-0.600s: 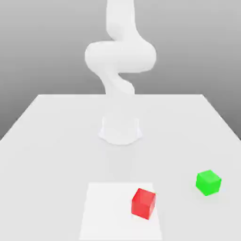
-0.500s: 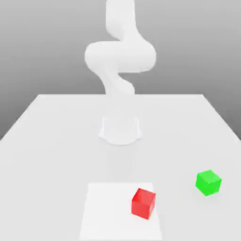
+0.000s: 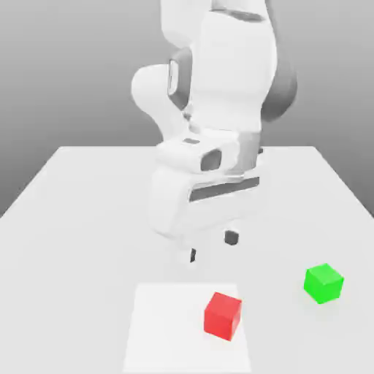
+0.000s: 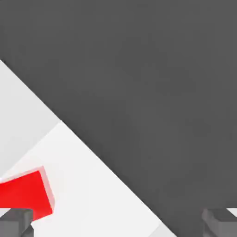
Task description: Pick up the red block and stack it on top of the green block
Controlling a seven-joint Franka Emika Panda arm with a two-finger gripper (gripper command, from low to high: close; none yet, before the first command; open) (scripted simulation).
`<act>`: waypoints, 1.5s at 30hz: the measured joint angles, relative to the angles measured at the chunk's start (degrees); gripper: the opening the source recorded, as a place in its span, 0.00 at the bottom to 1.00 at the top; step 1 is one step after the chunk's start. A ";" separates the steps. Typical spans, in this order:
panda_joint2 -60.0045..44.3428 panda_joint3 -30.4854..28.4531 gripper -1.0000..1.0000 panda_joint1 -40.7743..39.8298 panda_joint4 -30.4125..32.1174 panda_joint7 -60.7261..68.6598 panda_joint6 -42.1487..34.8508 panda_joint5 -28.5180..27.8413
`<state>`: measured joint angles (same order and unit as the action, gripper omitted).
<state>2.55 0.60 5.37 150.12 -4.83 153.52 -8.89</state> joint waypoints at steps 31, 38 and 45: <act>-4.59 6.87 0.00 7.63 3.67 8.01 2.19 7.90; -1.37 11.87 0.00 17.92 3.88 -0.15 -0.77 9.22; -6.18 12.31 0.00 22.07 3.57 -6.40 3.79 6.29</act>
<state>-3.63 12.92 27.44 153.70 -11.23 157.31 -2.60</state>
